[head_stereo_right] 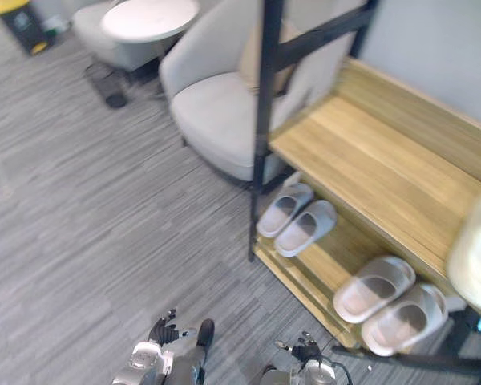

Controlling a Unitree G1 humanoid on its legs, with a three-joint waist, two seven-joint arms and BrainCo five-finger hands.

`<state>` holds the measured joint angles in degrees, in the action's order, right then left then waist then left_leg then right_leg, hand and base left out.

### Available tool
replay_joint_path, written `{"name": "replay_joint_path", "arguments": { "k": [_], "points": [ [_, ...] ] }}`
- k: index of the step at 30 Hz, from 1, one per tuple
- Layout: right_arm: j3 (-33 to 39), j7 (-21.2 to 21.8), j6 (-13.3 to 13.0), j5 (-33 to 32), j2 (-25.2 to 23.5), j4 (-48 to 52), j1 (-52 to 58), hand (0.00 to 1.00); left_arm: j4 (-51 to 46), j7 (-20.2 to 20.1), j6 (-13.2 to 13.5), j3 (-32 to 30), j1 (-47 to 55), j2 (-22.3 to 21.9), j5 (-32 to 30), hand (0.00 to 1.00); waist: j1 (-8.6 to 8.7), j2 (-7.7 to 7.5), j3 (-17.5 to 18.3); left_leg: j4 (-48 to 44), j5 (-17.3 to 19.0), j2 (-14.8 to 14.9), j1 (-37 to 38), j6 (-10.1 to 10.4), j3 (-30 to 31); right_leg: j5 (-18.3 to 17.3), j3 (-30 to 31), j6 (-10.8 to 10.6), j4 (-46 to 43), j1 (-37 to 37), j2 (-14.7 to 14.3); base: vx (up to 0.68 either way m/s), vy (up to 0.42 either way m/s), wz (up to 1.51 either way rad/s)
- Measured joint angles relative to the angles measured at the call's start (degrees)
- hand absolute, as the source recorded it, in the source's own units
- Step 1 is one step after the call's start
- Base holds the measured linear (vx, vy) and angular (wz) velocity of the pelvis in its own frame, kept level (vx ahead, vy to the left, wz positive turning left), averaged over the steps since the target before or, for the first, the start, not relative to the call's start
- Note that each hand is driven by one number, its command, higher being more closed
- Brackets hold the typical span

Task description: Organize the slippers on the shoe rack

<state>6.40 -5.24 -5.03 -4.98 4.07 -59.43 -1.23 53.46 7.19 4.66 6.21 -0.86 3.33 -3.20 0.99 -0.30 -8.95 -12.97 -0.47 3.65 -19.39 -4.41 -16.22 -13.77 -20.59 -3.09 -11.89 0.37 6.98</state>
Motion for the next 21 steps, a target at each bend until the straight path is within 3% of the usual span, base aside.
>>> {"name": "replay_joint_path", "arguments": {
  "k": [1,2,4,5,6,7,8,11,14,18,19,20,21],
  "points": [
    [0.16,-0.15,-0.08,0.0,0.02,0.07,-0.35,0.0,-0.03,-0.04,-0.01,0.23,0.38,0.03,0.0,0.0,-0.09,-0.01,-0.06,-2.95,1.41,1.12,-0.66,-0.49,-5.38,-0.24,-1.06,0.05,-0.04,0.88,-0.5,0.1,0.024,0.97],
    [0.16,-0.38,-0.24,-0.02,0.04,0.27,-0.53,0.0,-0.41,-0.1,0.03,0.52,0.81,0.25,0.0,0.0,-0.27,-0.15,-0.3,-3.82,1.77,0.86,-0.81,-0.87,-7.1,-0.76,-1.47,0.06,0.0,1.69,-0.43,0.13,0.061,0.89],
    [0.12,-0.52,-0.43,-0.04,0.46,0.79,-0.94,0.0,-1.03,-0.11,0.05,0.49,0.6,0.47,0.0,0.0,-0.5,-0.81,-0.4,-3.44,5.13,-1.02,-0.91,-0.82,-8.0,-3.27,-2.53,-1.43,0.14,2.03,0.82,0.1,0.086,0.83],
    [0.12,-0.55,-0.45,-0.03,0.44,1.49,-1.0,0.0,-0.99,-0.13,0.02,0.46,0.44,0.37,0.01,0.0,-0.33,-1.14,-0.58,-3.59,6.77,-1.61,-0.54,0.32,-9.63,-4.23,-2.99,-0.96,1.0,2.44,2.07,0.08,0.107,0.77],
    [0.11,-0.52,-0.58,-0.02,-0.07,1.81,-0.58,0.0,-1.01,-0.15,0.1,0.36,0.61,0.34,0.05,0.0,0.02,-1.5,-0.73,-7.48,8.64,-0.54,-0.84,-0.58,-11.45,-4.29,-3.26,-0.9,1.71,3.15,2.63,0.15,0.123,0.67],
    [0.04,-0.46,-0.58,-0.02,0.02,2.06,-0.27,0.0,-0.76,-0.13,0.15,0.18,0.58,0.51,0.03,0.0,-0.64,-0.13,-0.45,-9.6,10.26,0.04,-0.99,-1.56,-10.87,-4.84,-3.75,-1.82,0.93,3.92,2.09,0.21,0.114,0.67],
    [0.0,-0.45,-0.51,-0.02,-0.87,2.11,-0.28,0.0,0.16,-0.09,0.03,-0.04,0.55,0.86,0.05,0.0,-0.55,-0.54,-0.4,-10.15,11.77,-1.82,-1.05,-0.82,-8.85,-4.66,-3.72,-2.49,-0.14,4.67,2.83,0.23,0.102,0.61],
    [-0.81,-0.28,-0.34,0.01,-2.24,2.07,-0.6,0.0,0.69,-0.03,-0.05,0.01,0.51,2.05,0.27,0.0,-0.19,-0.49,-0.4,-10.14,13.13,-3.26,-0.52,-1.49,-5.47,-3.07,-0.29,-2.46,-19.55,-2.88,5.95,0.26,0.161,0.62],
    [-1.76,-0.27,-0.31,0.01,-2.18,2.32,-0.64,0.0,1.16,0.07,-0.12,0.43,0.54,2.61,1.18,0.0,0.0,-0.71,-0.67,-7.53,13.03,-4.98,3.98,-1.83,-2.02,-4.21,6.3,-2.89,-32.67,-9.18,4.63,0.24,0.079,0.66],
    [-2.56,-0.17,-0.69,-0.01,-1.59,2.63,-0.41,0.0,1.12,0.19,0.06,-0.19,0.31,1.65,1.49,0.0,0.54,0.01,-1.01,0.85,11.88,-7.82,12.78,-0.77,4.71,-5.85,15.17,-2.27,-23.95,-16.6,-2.71,0.27,0.004,0.81],
    [-2.55,-0.12,-0.92,-0.01,-1.53,2.71,-0.55,0.0,1.18,0.19,0.12,-0.2,0.19,1.77,1.89,0.0,1.18,-0.16,-1.03,2.73,11.44,-8.62,13.72,-0.21,6.89,-4.4,17.31,-2.63,-18.24,-17.7,-3.8,0.24,-0.055,1.23],
    [-2.48,-0.13,-0.95,-0.01,-1.54,2.69,-0.35,0.0,1.32,0.12,0.12,-0.21,0.14,2.05,2.09,0.0,1.81,-0.65,-0.74,3.51,11.35,-9.46,14.14,-0.06,8.72,-2.07,18.76,-1.56,-13.77,-18.25,-4.07,0.31,-0.104,1.28],
    [-2.41,-0.11,-0.95,-0.01,-1.43,2.45,0.21,0.0,1.95,0.01,0.12,-0.3,0.18,1.83,2.1,0.0,1.86,-1.32,-0.66,3.87,11.68,-10.49,15.55,0.36,10.87,3.2,19.94,0.75,-10.79,-18.16,-3.45,0.33,-0.137,1.12]
  ]
}}
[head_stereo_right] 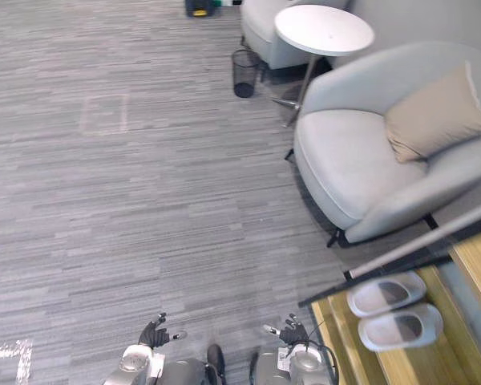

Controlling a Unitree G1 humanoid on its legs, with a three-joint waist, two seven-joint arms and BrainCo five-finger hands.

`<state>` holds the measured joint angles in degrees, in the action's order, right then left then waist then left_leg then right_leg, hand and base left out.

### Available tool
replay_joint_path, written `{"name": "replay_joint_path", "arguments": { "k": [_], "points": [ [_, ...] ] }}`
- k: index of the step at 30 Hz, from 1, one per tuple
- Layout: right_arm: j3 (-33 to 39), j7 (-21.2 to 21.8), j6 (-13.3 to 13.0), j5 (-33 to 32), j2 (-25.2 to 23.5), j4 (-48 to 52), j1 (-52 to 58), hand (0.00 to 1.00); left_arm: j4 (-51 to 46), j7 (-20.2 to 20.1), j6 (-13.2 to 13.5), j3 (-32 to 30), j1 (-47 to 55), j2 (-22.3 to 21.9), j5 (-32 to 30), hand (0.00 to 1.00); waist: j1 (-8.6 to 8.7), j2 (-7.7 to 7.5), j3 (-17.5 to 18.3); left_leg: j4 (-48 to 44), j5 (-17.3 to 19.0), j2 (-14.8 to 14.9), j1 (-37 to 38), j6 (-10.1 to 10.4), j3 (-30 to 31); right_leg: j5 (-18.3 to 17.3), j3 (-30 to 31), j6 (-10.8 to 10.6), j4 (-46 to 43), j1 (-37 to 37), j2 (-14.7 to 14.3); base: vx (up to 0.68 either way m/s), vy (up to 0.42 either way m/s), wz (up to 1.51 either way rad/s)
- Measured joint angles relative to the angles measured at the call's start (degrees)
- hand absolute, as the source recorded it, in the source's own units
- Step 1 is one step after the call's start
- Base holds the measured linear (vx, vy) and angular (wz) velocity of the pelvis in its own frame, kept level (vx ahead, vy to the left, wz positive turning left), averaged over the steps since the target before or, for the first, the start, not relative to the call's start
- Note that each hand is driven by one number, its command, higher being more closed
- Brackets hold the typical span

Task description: Organize the slippers on the shoe rack

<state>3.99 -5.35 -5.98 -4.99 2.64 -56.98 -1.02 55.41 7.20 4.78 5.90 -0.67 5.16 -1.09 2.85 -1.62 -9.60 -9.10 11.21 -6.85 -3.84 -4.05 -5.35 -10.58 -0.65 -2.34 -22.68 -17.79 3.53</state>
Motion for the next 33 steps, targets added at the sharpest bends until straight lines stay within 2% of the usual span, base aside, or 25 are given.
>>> {"name": "replay_joint_path", "arguments": {
  "k": [1,2,3,5,6,7,8,9,11,12,13,14,16,17,19,20,21,23,24,26,28,30,31,32,33],
  "points": [
    [0.06,0.17,0.07,0.01,0.38,-0.1,0.47,0.0,0.33,0.0,-0.04,-0.55,0.23,-0.72,0.03,0.0,0.08,0.42,0.42,-0.73,0.54,0.41,0.96,0.8,1.49,1.5,-0.81,0.85,0.99,1.23,-0.18,0.5,-0.162,0.89],
    [0.15,0.31,0.08,0.06,0.56,-0.09,0.41,0.0,0.31,0.02,0.05,-1.91,1.15,-1.38,0.12,0.0,-0.78,1.36,0.86,-2.56,0.84,1.57,0.4,1.36,1.38,1.83,-2.62,1.33,3.84,3.47,-0.58,0.46,-0.132,0.54],
    [0.13,0.37,0.06,0.09,0.25,-0.09,0.16,0.0,0.3,0.04,0.03,-2.8,1.59,-1.68,0.16,0.0,-1.06,1.47,0.89,-4.45,1.09,1.93,-0.48,2.17,0.92,1.87,-3.24,1.42,4.79,4.26,-0.59,0.44,-0.11,0.43],
    [0.15,0.45,0.12,0.18,-0.09,0.05,-0.02,0.0,-0.27,0.08,-0.06,-5.51,1.94,-2.85,0.26,0.0,-1.05,1.75,0.64,-17.63,2.37,3.74,-4.67,5.13,-1.98,1.62,-4.84,1.98,8.03,8.68,-0.62,0.34,-0.082,0.47],
    [-0.14,0.36,0.16,0.15,-0.27,0.37,0.54,0.0,-1.86,0.08,-0.06,-7.37,2.31,-3.63,0.46,0.0,-1.51,1.91,0.34,-29.66,1.97,6.97,-8.24,7.3,-6.4,1.32,-5.69,2.47,10.13,12.81,-0.83,0.37,-0.04,0.31],
    [-0.74,0.32,0.22,0.15,-0.44,1.47,1.14,0.0,-3.14,0.12,0.02,-7.89,2.63,-3.82,0.8,0.0,-2.68,1.9,0.12,-38.4,2.78,11.98,-10.43,6.41,-11.63,0.76,-5.9,3.33,11.33,16.05,-1.23,0.45,-0.017,0.13],
    [-1.53,0.33,0.18,0.15,-0.48,2.27,1.41,0.0,-3.94,0.08,0.03,-8.04,2.61,-3.85,1.1,0.0,-3.16,1.77,0.05,-42.32,3.46,16.04,-11.83,5.55,-14.61,0.45,-6.26,3.42,12.23,18.12,-1.23,0.37,0.011,0.06],
    [-2.14,0.32,0.11,0.13,-0.4,2.4,1.13,0.0,-4.69,0.07,0.04,-8.26,2.49,-3.86,1.28,0.0,-3.23,1.46,0.02,-43.23,3.78,19.93,-14.07,5.69,-16.51,0.3,-7.02,3.19,13.39,19.92,-0.86,0.34,0.054,0.18],
    [-1.86,0.21,0.11,0.0,-0.22,2.68,0.42,0.0,-4.91,0.04,0.12,-8.3,1.5,-3.88,1.36,0.0,-3.23,1.53,-0.12,-36.99,3.86,23.2,-18.02,6.19,-18.11,-0.92,-8.59,1.26,15.38,22.74,0.78,0.28,0.118,0.32],
    [-1.86,0.21,0.12,-0.02,-0.07,2.66,0.44,0.0,-4.85,0.02,0.11,-8.25,1.35,-3.92,1.35,0.0,-3.23,1.81,-0.13,-30.5,2.2,23.22,-18.63,5.71,-18.13,-1.66,-9.53,0.08,15.79,23.8,1.53,0.32,0.226,0.44],
    [-1.89,0.24,0.11,-0.02,0.5,2.87,0.81,0.0,-4.65,0.03,0.11,-8.19,1.58,-4.27,1.36,0.0,-3.23,3.68,0.69,-18.72,-3.86,22.86,-18.97,5.87,-17.23,-3.01,-10.34,-1.86,15.96,24.74,0.86,0.41,0.303,0.69],
    [-1.72,0.14,0.41,-0.06,0.17,2.15,0.65,0.0,-3.59,0.05,-0.02,-8.11,0.23,-3.65,1.32,0.0,-3.19,1.89,0.74,-17.2,-4.29,19.61,-18.62,5.16,-16.91,-3.75,-10.84,-2.93,16.14,24.95,3.43,0.36,0.263,0.83],
    [-1.96,0.32,0.5,-0.02,-0.75,1.98,-0.12,0.0,-3.78,0.27,0.04,-8.23,-0.46,-2.19,1.32,0.0,-3.61,0.66,0.64,-11.67,-6.24,15.08,-18.05,4.12,-15.72,-1.06,-10.1,-2.25,18.63,24.12,3.64,0.29,0.18,0.77],
    [-1.94,0.31,0.51,-0.01,-0.77,1.92,-0.86,0.0,-3.67,0.27,0.01,-8.23,-0.38,-1.66,1.32,0.0,-3.86,0.5,0.6,-11.64,-6.08,14.36,-18.05,3.87,-15.58,-0.36,-11.13,-2.2,19.24,24.66,3.71,0.26,0.116,0.46],
    [-1.94,0.32,0.22,0.09,-0.76,1.85,-2.86,0.0,-2.33,0.3,-0.08,-8.27,0.26,-0.25,1.3,0.0,-4.23,0.36,0.57,-13.28,-4.68,13.37,-17.06,2.09,-15.84,2.79,-10.89,-5.45,20.15,27.11,4.71,0.28,0.133,0.21],
    [-1.94,0.36,0.05,0.21,-0.74,1.82,-2.87,0.0,-1.93,0.32,-0.08,-8.39,0.64,0.11,1.29,0.0,-4.35,0.49,0.64,-13.11,-3.67,13.05,-15.87,2.07,-15.94,3.18,-10.59,-5.93,18.2,26.9,4.75,0.32,0.208,0.04],
    [-1.92,0.37,-0.04,0.41,-0.51,1.49,-2.85,0.0,-1.68,0.3,-0.08,-8.55,1.24,-0.15,1.3,0.0,-4.41,1.09,0.82,-11.44,-1.64,13.12,-13.27,3.32,-15.62,2.96,-9.69,-6.17,9.83,24.4,4.88,0.3,0.213,-0.02],
    [-1.89,0.43,-0.01,0.56,-0.42,1.18,-1.73,0.0,-1.18,0.22,-0.14,-7.75,2.36,-0.22,1.28,0.0,-3.85,0.05,0.94,-6.98,-0.53,11.06,-8.8,3.98,-14.39,4.53,-8.73,-8.38,-10.66,16.29,8.19,0.25,0.154,0.27],
    [-1.91,0.54,0.07,0.55,-0.57,1.19,-0.79,0.0,-0.85,0.21,-0.22,-6.76,2.57,-0.21,1.21,0.0,-2.92,-0.58,0.96,-4.82,-0.2,9.28,-6.33,3.84,-13.3,3.7,-6.72,-8.41,-22.4,11.14,9.53,0.31,0.076,0.61],
    [-1.95,0.72,0.36,0.54,-0.68,1.18,0.84,0.0,-0.76,0.33,-0.24,-6.61,2.55,-0.22,1.21,0.0,-2.54,-1.17,0.96,-2.4,0.33,8.36,-1.78,3.43,-12.27,-0.73,-5.81,-5.11,-30.82,5.13,8.47,0.36,0.029,0.43],
    [-1.98,0.77,0.24,0.54,-0.36,1.65,0.79,0.0,-0.77,0.33,-0.23,-6.76,2.36,-0.4,1.22,0.0,-1.76,-0.52,0.74,-0.74,1.64,8.78,2.55,3.02,-10.88,-4.6,-7.74,-1.4,-27.74,0.14,5.37,0.39,-0.032,0.29],
    [-1.89,0.76,-0.22,0.51,-0.11,2.15,0.57,0.0,-0.76,0.33,-0.11,-6.79,0.95,-1.03,1.19,0.0,-0.97,0.05,0.48,-0.32,3.59,10.23,4.88,4.44,-8.63,-4.56,-8.77,-0.39,-15.03,-3.97,1.37,0.41,-0.113,0.58],
    [-1.91,0.76,-0.24,0.51,0.02,2.11,0.45,0.0,-0.73,0.32,-0.08,-6.77,0.47,-1.41,1.19,0.0,-0.42,0.05,0.46,0.82,4.01,10.5,6.19,5.15,-7.47,-1.78,-8.26,-0.61,-5.85,-5.04,0.29,0.56,-0.202,0.8],
    [-1.89,0.75,-0.2,0.5,0.1,1.95,0.59,0.0,-0.59,0.26,-0.08,-6.76,0.23,-1.6,1.14,0.0,0.18,-0.29,0.43,2.58,4.48,10.21,8.27,5.98,-6.17,3.84,-7.4,-1.01,5.59,-4.68,0.14,0.51,-0.197,0.73],
    [-1.86,0.76,-0.17,0.5,0.3,1.8,0.65,0.0,-0.3,0.24,-0.08,-6.73,0.22,-1.89,1.14,0.0,0.54,-0.24,0.25,3.74,5.06,10.25,10.03,6.91,-5.09,10.96,-6.73,-1.31,9.32,-3.98,0.09,0.6,-0.225,0.56]
  ]
}}
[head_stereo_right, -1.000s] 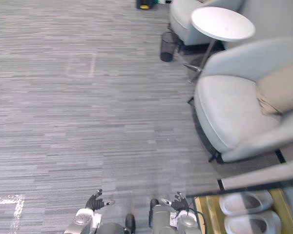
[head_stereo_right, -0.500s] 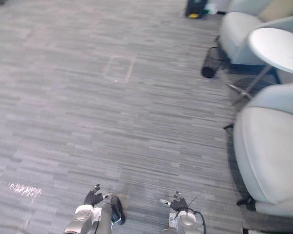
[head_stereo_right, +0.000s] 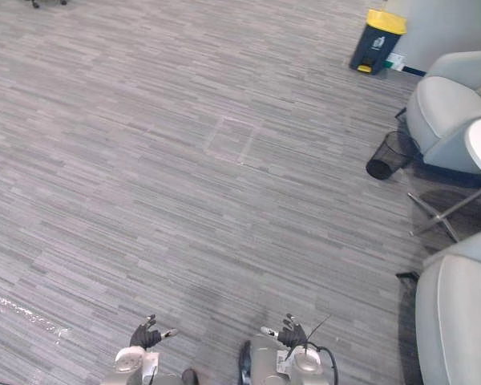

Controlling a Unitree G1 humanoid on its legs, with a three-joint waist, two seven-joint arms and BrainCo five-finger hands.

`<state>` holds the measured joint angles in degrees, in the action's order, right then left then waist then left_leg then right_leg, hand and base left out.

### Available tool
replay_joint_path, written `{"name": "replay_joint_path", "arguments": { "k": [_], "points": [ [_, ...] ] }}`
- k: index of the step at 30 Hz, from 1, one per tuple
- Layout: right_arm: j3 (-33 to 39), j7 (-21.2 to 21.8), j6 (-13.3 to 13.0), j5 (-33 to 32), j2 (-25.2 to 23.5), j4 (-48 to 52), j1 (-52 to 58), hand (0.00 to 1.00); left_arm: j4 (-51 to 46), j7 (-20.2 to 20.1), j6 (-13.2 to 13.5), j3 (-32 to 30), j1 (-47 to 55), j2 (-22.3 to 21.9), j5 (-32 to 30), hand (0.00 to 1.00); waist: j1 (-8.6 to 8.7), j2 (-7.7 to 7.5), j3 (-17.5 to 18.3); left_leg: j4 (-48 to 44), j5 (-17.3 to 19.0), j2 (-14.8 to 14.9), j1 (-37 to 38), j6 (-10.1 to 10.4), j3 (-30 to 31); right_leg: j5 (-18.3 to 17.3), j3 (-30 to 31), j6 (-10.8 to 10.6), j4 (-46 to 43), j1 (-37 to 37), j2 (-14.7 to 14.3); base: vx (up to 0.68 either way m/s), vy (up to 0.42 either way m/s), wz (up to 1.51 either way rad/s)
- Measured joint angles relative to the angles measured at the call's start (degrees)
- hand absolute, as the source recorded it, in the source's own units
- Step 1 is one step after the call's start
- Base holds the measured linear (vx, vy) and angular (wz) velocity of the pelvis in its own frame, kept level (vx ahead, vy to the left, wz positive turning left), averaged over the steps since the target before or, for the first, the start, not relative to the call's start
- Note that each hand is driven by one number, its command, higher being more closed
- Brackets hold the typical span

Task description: Organize the slippers on the shoe rack

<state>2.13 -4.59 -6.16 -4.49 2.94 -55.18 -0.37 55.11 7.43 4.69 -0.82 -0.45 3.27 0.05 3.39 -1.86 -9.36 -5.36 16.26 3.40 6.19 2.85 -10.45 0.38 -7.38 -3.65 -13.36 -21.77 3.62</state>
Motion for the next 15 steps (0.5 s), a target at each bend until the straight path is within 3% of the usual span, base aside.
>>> {"name": "replay_joint_path", "arguments": {
  "k": [1,2,4,6,7,9,12,14,15],
  "points": [
    [0.07,0.01,0.13,0.03,0.75,-0.61,0.15,0.0,0.91,0.0,-0.02,-0.17,-0.06,-1.47,-0.02,0.0,0.22,1.65,0.15,1.32,0.37,1.56,2.5,0.61,1.52,1.24,-0.47,3.26,-0.13,1.55,-2.06,0.65,-0.193,0.25],
    [0.62,-0.09,0.18,0.03,0.87,-0.76,-0.9,0.0,0.99,-0.19,0.14,-0.67,0.18,-1.89,-0.06,0.0,-0.58,2.79,0.15,0.83,-0.73,2.41,2.76,1.58,2.24,-0.85,-0.61,4.83,-3.88,0.79,-2.61,0.66,-0.189,0.08],
    [2.17,-0.09,0.53,0.03,-0.07,-0.7,-1.37,0.0,0.73,-0.17,0.05,-2.67,0.56,-2.44,-0.1,0.0,-0.51,3.11,-0.12,-6.33,-1.21,3.33,2.34,2.28,3.45,-6.52,-1.67,6.23,-8.92,2.04,-2.43,0.62,-0.174,0.15],
    [1.86,0.02,0.61,0.03,-0.71,1.35,-0.16,0.0,-0.27,-0.08,0.0,-5.06,0.54,-3.05,-0.21,0.0,-0.17,3.31,-0.23,-27.94,-3.6,6.26,-5.35,4.5,3.39,-9.26,-3.66,6.42,-6.62,7.98,-2.74,0.68,-0.168,0.47],
    [1.33,0.04,0.84,0.03,-1.15,2.86,0.68,0.0,-1.86,-0.09,0.02,-6.28,0.85,-3.72,-0.41,0.0,-0.98,3.41,-0.35,-42.03,-4.38,9.31,-10.9,4.7,2.53,-10.6,-3.84,6.98,-4.71,11.97,-3.58,0.52,-0.083,0.25],
    [0.05,-0.02,0.96,-0.11,-2.13,3.59,0.8,0.0,-4.12,0.02,-0.02,-7.3,1.91,-4.33,-0.48,0.0,-2.66,3.45,-0.45,-55.39,-3.33,13.7,-17.44,2.91,-1.39,-13.2,-3.17,7.17,-1.78,18.65,-4.72,0.47,-0.001,-0.09],
    [-0.26,0.03,0.99,-0.13,-3.16,5.01,0.92,0.0,-6.31,-0.06,0.01,-7.1,3.33,-4.42,-0.41,0.0,-3.88,2.72,-0.15,-51.81,-1.36,15.2,-25.38,0.33,-6.59,-15.97,-1.71,5.9,2.87,25.68,-3.85,0.47,0.081,-0.16],
    [0.0,-0.04,1.01,-0.12,-2.99,4.6,0.27,0.0,-6.31,-0.05,0.08,-7.11,3.22,-4.22,-0.43,0.0,-4.15,2.56,-0.19,-38.94,-1.17,12.19,-28.92,-0.04,-8.57,-16.8,-1.19,4.09,4.11,28.5,-1.26,0.55,0.204,-0.19],
    [0.3,-0.07,0.96,-0.07,-2.59,4.15,-0.22,0.0,-6.03,-0.06,0.08,-6.97,2.73,-4.15,-0.42,0.0,-4.14,2.31,-0.2,-26.59,-4.04,8.62,-30.44,0.4,-7.99,-18.3,-0.91,2.08,4.73,30.02,1.24,0.61,0.303,-0.21]
  ]
}}
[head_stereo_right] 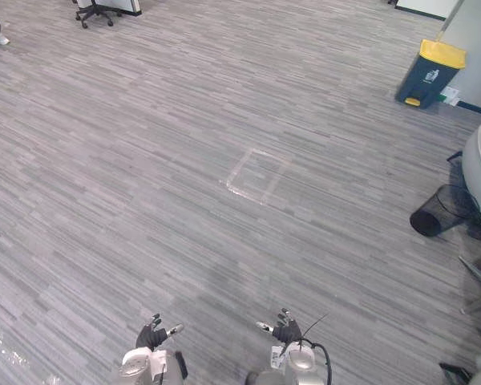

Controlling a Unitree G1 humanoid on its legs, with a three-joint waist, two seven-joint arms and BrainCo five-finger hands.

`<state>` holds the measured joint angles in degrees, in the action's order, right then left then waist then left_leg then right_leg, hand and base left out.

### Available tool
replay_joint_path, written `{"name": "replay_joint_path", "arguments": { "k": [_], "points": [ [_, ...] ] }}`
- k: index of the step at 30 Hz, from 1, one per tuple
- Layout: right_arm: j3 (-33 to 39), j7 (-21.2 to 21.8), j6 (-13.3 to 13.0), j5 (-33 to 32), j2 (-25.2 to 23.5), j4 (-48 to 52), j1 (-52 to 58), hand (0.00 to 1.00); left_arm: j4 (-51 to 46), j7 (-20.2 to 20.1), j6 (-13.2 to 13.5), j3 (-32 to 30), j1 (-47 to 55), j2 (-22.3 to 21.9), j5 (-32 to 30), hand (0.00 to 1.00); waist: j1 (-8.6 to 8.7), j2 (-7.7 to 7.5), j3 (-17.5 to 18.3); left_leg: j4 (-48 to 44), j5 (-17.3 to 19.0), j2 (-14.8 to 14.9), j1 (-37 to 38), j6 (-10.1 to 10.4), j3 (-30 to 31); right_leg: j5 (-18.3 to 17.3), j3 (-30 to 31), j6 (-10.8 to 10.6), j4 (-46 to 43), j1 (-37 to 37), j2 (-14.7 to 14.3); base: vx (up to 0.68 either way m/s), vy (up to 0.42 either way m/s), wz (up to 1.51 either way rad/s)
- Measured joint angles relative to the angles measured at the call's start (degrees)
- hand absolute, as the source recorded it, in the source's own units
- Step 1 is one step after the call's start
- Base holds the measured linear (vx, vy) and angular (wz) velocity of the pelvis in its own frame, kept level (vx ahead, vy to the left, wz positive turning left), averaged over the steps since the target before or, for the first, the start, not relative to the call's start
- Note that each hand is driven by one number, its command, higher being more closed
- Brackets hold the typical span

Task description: Organize the slippers on the shoe rack

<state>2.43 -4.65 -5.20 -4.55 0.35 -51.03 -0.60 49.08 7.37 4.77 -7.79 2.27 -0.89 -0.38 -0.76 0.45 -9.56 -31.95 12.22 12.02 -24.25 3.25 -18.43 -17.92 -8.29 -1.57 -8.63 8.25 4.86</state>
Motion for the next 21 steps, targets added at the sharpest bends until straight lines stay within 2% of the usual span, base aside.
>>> {"name": "replay_joint_path", "arguments": {
  "k": [1,2,3,4,5,6,7,8,9,10,11,12,13,14,15,16,17,18,19,20,21],
  "points": [
    [0.83,-0.09,0.09,0.08,-0.05,-2.0,-0.98,0.0,0.11,-0.06,0.13,0.44,-0.67,0.43,0.03,0.0,-0.51,-1.39,0.04,5.17,-5.65,-4.18,1.4,-2.31,0.15,-0.62,1.91,-1.31,0.9,1.63,2.54,0.78,0.325,-0.01],
    [0.79,-0.14,0.36,0.17,-0.2,-2.98,-1.01,0.0,0.89,0.04,0.1,0.73,-1.38,1.04,0.01,0.0,0.16,-2.07,0.82,7.03,-6.05,-5.66,2.91,-2.78,-0.9,0.86,2.98,-0.41,2.07,1.86,3.43,0.77,0.304,0.04],
    [0.71,0.13,0.52,0.74,-0.34,-4.2,-1.68,0.0,1.59,0.16,0.27,0.87,-1.95,1.62,0.01,0.0,0.58,-1.37,1.0,4.54,-4.86,-4.86,2.26,-4.73,-0.39,6.12,4.9,-0.8,2.41,1.13,2.15,0.63,0.217,-0.03],
    [0.63,0.23,0.5,1.26,-0.88,-4.21,-1.76,0.0,2.56,0.08,0.49,0.73,-1.89,2.38,0.01,0.0,-0.18,-1.76,0.75,-0.55,-4.16,-3.3,1.89,-5.79,-0.39,9.97,7.01,-1.34,1.6,2.04,2.28,0.57,0.259,-0.45],
    [1.0,0.22,0.47,1.51,-1.17,-4.16,-2.34,0.0,3.37,-0.07,0.47,-0.35,-1.42,2.81,0.11,0.0,-1.18,-0.92,0.6,-7.0,-2.84,-1.68,-0.46,-6.34,-0.91,12.18,8.78,-2.34,-1.53,1.81,1.15,0.53,0.287,-0.5],
    [1.85,0.14,0.05,2.25,-0.8,-4.08,-0.77,0.0,3.88,0.11,0.73,0.16,-0.94,3.08,0.07,0.0,-0.11,-1.83,2.39,-0.23,-1.59,-4.74,1.25,-4.58,1.03,12.0,10.21,-4.68,-10.48,-1.42,1.99,0.47,0.303,-0.54],
    [1.47,0.18,-0.24,2.35,-0.14,-4.35,-0.81,0.0,4.03,0.13,0.84,1.25,-0.01,3.73,0.02,0.0,-0.17,-1.51,2.23,4.42,1.24,-5.48,5.42,-5.24,0.36,12.05,11.28,-10.89,-22.91,-5.71,2.2,0.38,0.289,-0.18],
    [1.29,0.26,-0.15,2.37,-0.55,-4.56,-1.12,0.0,4.98,0.13,0.67,2.07,-0.15,4.9,0.04,0.0,0.68,-3.29,2.11,5.67,2.12,-7.73,7.89,-5.28,0.08,11.88,12.99,-14.2,-33.15,-9.69,3.63,0.39,0.21,-0.1],
    [1.31,0.27,0.05,2.38,-0.48,-4.76,-1.02,0.0,5.99,0.12,0.45,2.97,-0.31,5.32,0.05,0.0,1.33,-4.51,2.22,6.66,3.13,-9.0,10.57,-5.13,-0.15,11.65,12.46,-13.79,-42.39,-13.77,4.18,0.41,0.161,0.11],
    [1.24,0.27,0.08,2.37,-0.19,-4.77,-0.48,0.0,6.67,0.11,-0.09,3.71,-0.44,5.06,0.05,0.0,1.52,-3.86,1.81,7.68,3.92,-9.08,13.49,-5.22,-0.62,10.75,10.36,-11.89,-47.67,-16.78,4.21,0.5,0.103,-0.12],
    [1.09,0.31,0.09,2.36,-0.1,-4.93,-0.18,0.0,6.69,0.12,-0.22,4.66,-0.43,4.98,0.06,0.0,1.34,-3.32,1.32,10.89,4.13,-9.08,18.68,-5.21,-1.32,7.81,7.04,-6.92,-50.59,-20.1,3.94,0.53,0.076,-0.26],
    [0.72,0.41,0.05,2.38,0.06,-4.29,0.05,0.0,6.69,0.11,-0.22,4.83,-0.41,4.57,0.07,0.0,1.33,-2.41,0.75,14.51,4.12,-8.88,23.67,-5.2,-1.48,5.41,3.87,-3.19,-49.93,-22.53,3.12,0.55,0.065,-0.25],
    [0.59,0.48,-0.05,2.38,0.29,-3.9,0.14,0.0,6.7,0.13,-0.25,4.81,-0.43,4.26,0.07,0.0,1.46,-1.8,0.54,16.28,4.12,-8.57,25.93,-5.2,-1.52,4.14,2.11,-1.5,-48.18,-23.86,2.42,0.64,0.018,-0.14],
    [0.49,0.66,-0.22,2.38,0.65,-3.77,-0.1,0.0,6.67,0.11,-0.2,4.89,-0.9,3.86,0.03,0.0,1.89,-0.94,0.37,19.02,4.11,-7.79,29.29,-5.19,-1.44,2.55,-0.32,0.1,-42.4,-26.51,0.74,0.62,-0.031,0.06],
    [0.03,0.81,-0.35,2.37,1.11,-3.66,-0.55,0.0,6.66,0.1,-0.17,4.95,-1.74,3.7,0.0,0.0,2.27,-0.7,0.33,20.46,4.11,-7.19,30.95,-5.19,-1.3,2.51,-1.48,0.0,-34.06,-28.96,-0.61,0.61,-0.056,0.26],
    [-0.43,0.85,-0.41,2.36,1.5,-3.69,-1.14,0.0,6.67,0.1,-0.14,5.38,-2.57,3.7,-0.09,0.0,2.86,-0.77,0.31,21.93,4.12,-6.95,32.07,-5.18,-0.92,4.59,-2.06,-0.5,-23.93,-30.55,-1.14,0.41,-0.07,0.39],
    [-0.44,0.91,-0.41,2.36,1.65,-3.72,-1.55,0.0,6.67,0.08,-0.14,5.64,-2.99,3.69,-0.12,0.0,3.25,-0.87,0.17,22.98,4.12,-6.94,32.92,-5.18,-0.59,6.98,-2.23,-0.77,-18.06,-30.86,-1.2,0.44,-0.113,0.62],
    [-0.42,0.92,-0.33,2.36,1.96,-3.97,-1.33,0.0,6.68,0.09,-0.06,6.89,-3.18,3.91,-0.49,0.0,4.14,-1.83,0.16,25.83,4.21,-7.61,35.6,-4.33,0.63,14.53,-2.37,-1.09,-5.5,-31.15,-0.8,0.59,-0.178,0.66],
    [-0.35,0.89,-0.07,2.4,2.43,-4.22,-0.68,0.0,6.84,-0.08,-0.12,7.29,-3.2,3.99,-0.75,0.0,4.62,-1.86,0.16,27.2,4.13,-7.55,38.41,-1.94,2.44,23.31,-2.41,1.77,-5.05,-30.2,-0.87,0.62,-0.192,0.43],
    [-0.26,0.88,0.02,2.4,2.76,-4.41,-1.04,0.0,7.28,-0.08,-0.15,7.22,-3.3,3.3,-0.76,0.0,4.45,-0.65,0.07,27.12,4.04,-6.45,38.87,-1.43,2.68,21.77,-2.29,2.71,-6.32,-30.22,-2.05,0.64,-0.187,-0.05],
    [-0.07,0.72,0.09,2.4,3.19,-4.74,-1.86,0.0,8.1,-0.25,-0.11,6.75,-3.14,2.76,-0.89,0.0,3.62,0.49,-0.13,25.56,1.47,-5.22,38.89,2.27,3.47,18.81,-2.33,3.77,-9.93,-30.44,-2.77,0.63,-0.205,-0.27]
  ]
}}
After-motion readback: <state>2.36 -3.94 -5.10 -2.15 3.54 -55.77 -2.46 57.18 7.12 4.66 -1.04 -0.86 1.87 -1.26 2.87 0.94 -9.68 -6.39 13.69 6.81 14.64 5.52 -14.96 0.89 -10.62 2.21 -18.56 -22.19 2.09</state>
